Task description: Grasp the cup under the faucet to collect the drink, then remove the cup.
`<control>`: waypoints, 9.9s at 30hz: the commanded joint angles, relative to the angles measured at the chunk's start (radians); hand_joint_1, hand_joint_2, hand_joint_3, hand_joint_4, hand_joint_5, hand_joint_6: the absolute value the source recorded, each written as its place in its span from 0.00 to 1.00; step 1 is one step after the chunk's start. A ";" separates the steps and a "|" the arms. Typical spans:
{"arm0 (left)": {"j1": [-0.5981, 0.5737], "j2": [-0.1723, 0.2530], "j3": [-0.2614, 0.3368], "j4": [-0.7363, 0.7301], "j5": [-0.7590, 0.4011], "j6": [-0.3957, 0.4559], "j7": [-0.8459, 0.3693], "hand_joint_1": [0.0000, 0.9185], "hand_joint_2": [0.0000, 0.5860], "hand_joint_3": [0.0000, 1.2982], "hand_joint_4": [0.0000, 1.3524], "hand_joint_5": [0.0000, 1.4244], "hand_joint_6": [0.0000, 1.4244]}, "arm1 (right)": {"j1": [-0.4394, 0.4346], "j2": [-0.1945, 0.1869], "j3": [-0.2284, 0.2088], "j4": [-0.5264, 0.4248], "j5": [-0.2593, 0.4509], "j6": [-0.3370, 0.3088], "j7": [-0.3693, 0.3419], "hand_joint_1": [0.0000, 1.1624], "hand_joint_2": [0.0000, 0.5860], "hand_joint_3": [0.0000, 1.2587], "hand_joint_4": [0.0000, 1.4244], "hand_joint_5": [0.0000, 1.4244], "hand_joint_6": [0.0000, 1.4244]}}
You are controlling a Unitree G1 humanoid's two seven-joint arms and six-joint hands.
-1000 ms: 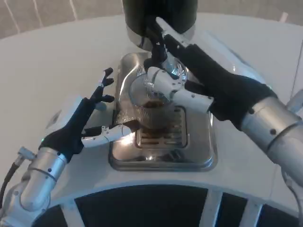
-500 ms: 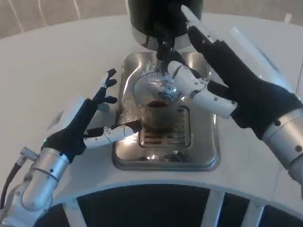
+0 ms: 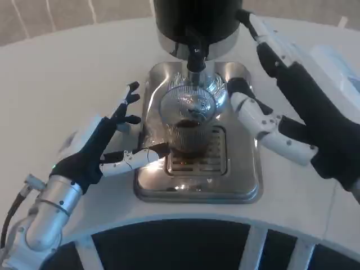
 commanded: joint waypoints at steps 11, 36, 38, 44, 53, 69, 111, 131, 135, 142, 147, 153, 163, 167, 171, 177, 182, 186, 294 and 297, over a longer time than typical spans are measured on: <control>-0.006 0.002 -0.001 -0.007 -0.001 -0.012 0.014 0.38 0.09 0.00 0.00 0.20 0.22 | 0.191 0.054 -0.060 -0.081 -0.145 -0.072 0.161 0.19 0.99 0.00 0.00 0.00 0.00; -0.050 -0.017 0.021 0.069 -0.092 -0.040 -0.062 0.40 0.10 0.00 0.00 0.19 0.21 | 0.438 0.225 -0.130 -0.081 -0.309 -0.279 0.365 0.20 0.99 0.00 0.00 0.00 0.00; -0.051 -0.017 0.022 0.072 -0.098 -0.042 -0.070 0.40 0.10 0.00 0.00 0.19 0.21 | 0.462 0.218 -0.135 -0.081 -0.315 -0.288 0.368 0.20 0.99 0.00 0.00 0.00 0.00; -0.056 -0.020 0.025 0.073 -0.115 -0.047 -0.092 0.40 0.10 0.00 0.00 0.19 0.21 | 0.476 0.194 -0.175 -0.079 -0.308 -0.268 0.398 0.20 0.98 0.00 0.00 0.00 0.00; -0.087 -0.032 0.024 0.087 -0.122 -0.065 -0.128 0.42 0.11 0.00 0.00 0.20 0.23 | 0.505 0.191 -0.176 -0.081 -0.319 -0.271 0.419 0.20 1.00 0.00 0.00 0.00 0.00; -0.142 -0.053 0.021 0.133 -0.125 -0.096 -0.198 0.43 0.12 0.00 0.00 0.20 0.24 | 0.565 0.274 -0.187 -0.081 -0.343 -0.349 0.410 0.19 1.00 0.00 0.00 0.00 0.00; -0.202 -0.054 -0.002 0.215 -0.126 -0.108 -0.283 0.42 0.10 0.00 0.00 0.21 0.26 | 0.497 0.290 -0.127 -0.079 -0.403 -0.287 0.471 0.18 0.98 0.00 0.00 0.00 0.00; -0.210 -0.072 -0.038 0.218 -0.067 -0.093 -0.206 0.41 0.12 0.00 0.00 0.24 0.29 | 0.507 0.320 -0.153 -0.081 -0.400 -0.311 0.478 0.18 0.98 0.01 0.00 0.00 0.00; -0.211 -0.074 -0.045 0.219 -0.055 -0.093 -0.188 0.41 0.12 0.00 0.00 0.25 0.30 | 0.507 0.325 -0.158 -0.081 -0.399 -0.315 0.481 0.17 0.97 0.01 0.00 0.00 0.00; -0.210 -0.079 -0.060 0.218 -0.040 -0.090 -0.160 0.42 0.11 0.00 0.00 0.27 0.33 | 0.507 0.332 -0.167 -0.081 -0.397 -0.316 0.485 0.17 0.97 0.01 0.00 0.00 0.00; -0.208 -0.084 -0.066 0.216 -0.035 -0.088 -0.144 0.43 0.12 0.00 0.00 0.32 0.47 | 0.505 0.337 -0.169 -0.081 -0.400 -0.318 0.490 0.17 0.96 0.01 0.00 0.00 0.00; -0.209 -0.090 -0.076 0.217 -0.027 -0.082 -0.125 0.46 0.14 0.00 0.02 0.35 0.52 | 0.501 0.342 -0.172 -0.081 -0.404 -0.315 0.495 0.17 0.97 0.01 0.00 0.00 0.00; -0.215 -0.090 -0.114 0.215 0.019 -0.074 -0.080 0.46 0.14 0.00 0.04 0.36 0.54 | 0.499 0.343 -0.179 -0.081 -0.406 -0.307 0.497 0.16 0.96 0.02 0.00 0.00 0.00; -0.218 -0.088 -0.131 0.217 0.046 -0.059 -0.051 0.46 0.14 0.00 0.04 0.36 0.54 | 0.503 0.348 -0.177 -0.081 -0.409 -0.306 0.496 0.16 0.95 0.02 0.00 0.00 0.00; -0.219 -0.085 -0.148 0.220 0.058 -0.049 -0.028 0.46 0.13 0.00 0.06 0.37 0.59 | 0.505 0.353 -0.174 -0.081 -0.415 -0.305 0.497 0.16 0.94 0.02 0.00 0.00 0.00; -0.217 -0.085 -0.152 0.223 0.070 -0.033 0.004 0.48 0.15 0.02 0.13 0.44 0.72 | 0.497 0.359 -0.167 -0.081 -0.424 -0.296 0.505 0.16 0.94 0.03 0.00 0.00 0.00; -0.208 -0.093 -0.133 0.228 0.046 -0.019 0.024 0.50 0.15 0.16 0.29 0.54 0.83 | 0.495 0.368 -0.159 -0.081 -0.431 -0.285 0.514 0.16 0.94 0.03 0.00 0.00 0.00; -0.202 -0.103 -0.114 0.230 0.024 -0.019 0.007 0.50 0.15 0.24 0.34 0.57 0.87 | 0.495 0.375 -0.161 -0.081 -0.434 -0.285 0.518 0.16 0.94 0.03 0.00 0.00 0.00; 0.667 0.068 0.212 -0.693 -0.083 -0.130 -0.062 0.61 0.07 0.78 0.90 0.97 1.00 | 0.591 0.343 0.029 -0.081 -0.494 -0.608 0.367 0.21 0.97 0.00 0.00 0.00 0.00; 0.664 0.066 0.211 -0.691 -0.084 -0.129 -0.063 0.61 0.06 0.78 0.90 0.97 1.00 | 0.594 0.347 0.028 -0.081 -0.495 -0.612 0.369 0.21 0.97 0.00 0.00 0.00 0.00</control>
